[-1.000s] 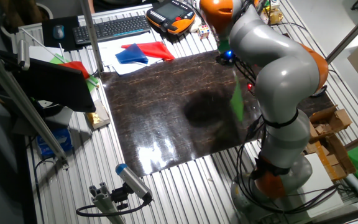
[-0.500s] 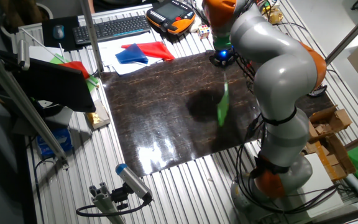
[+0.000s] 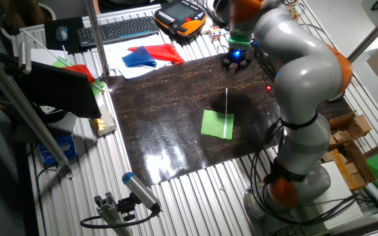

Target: Wave the flag

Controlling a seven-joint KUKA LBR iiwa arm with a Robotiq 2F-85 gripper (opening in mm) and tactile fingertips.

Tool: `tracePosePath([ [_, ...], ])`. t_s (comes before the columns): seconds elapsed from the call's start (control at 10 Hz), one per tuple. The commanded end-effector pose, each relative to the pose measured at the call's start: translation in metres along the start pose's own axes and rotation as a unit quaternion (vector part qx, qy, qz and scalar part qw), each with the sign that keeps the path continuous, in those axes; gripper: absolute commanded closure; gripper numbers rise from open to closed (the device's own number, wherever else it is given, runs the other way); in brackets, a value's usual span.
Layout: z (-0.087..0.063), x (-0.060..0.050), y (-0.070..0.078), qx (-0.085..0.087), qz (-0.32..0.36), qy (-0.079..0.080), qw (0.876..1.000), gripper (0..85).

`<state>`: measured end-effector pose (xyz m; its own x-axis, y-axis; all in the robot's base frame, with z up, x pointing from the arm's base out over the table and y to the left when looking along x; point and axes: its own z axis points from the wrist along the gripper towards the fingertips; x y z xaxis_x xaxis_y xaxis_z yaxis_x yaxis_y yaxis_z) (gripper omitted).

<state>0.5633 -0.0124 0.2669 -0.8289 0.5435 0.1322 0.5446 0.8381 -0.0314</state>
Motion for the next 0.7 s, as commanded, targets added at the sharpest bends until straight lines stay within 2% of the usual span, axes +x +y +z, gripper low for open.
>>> tracePosePath([
  [0.0,-0.006,-0.004,-0.006,-0.003,0.017,-0.002,1.000,76.0],
  [0.1,-0.013,-0.006,-0.014,0.006,-0.029,-0.004,1.000,84.3],
  [0.3,-0.021,-0.002,-0.023,0.040,-0.104,-0.022,0.994,84.3],
  [0.4,-0.023,0.003,-0.025,0.068,-0.146,-0.033,0.986,84.3],
  [0.5,-0.022,0.006,-0.024,0.081,-0.169,-0.037,0.982,84.3],
  [0.6,-0.021,0.007,-0.023,0.077,-0.175,-0.035,0.981,84.3],
])
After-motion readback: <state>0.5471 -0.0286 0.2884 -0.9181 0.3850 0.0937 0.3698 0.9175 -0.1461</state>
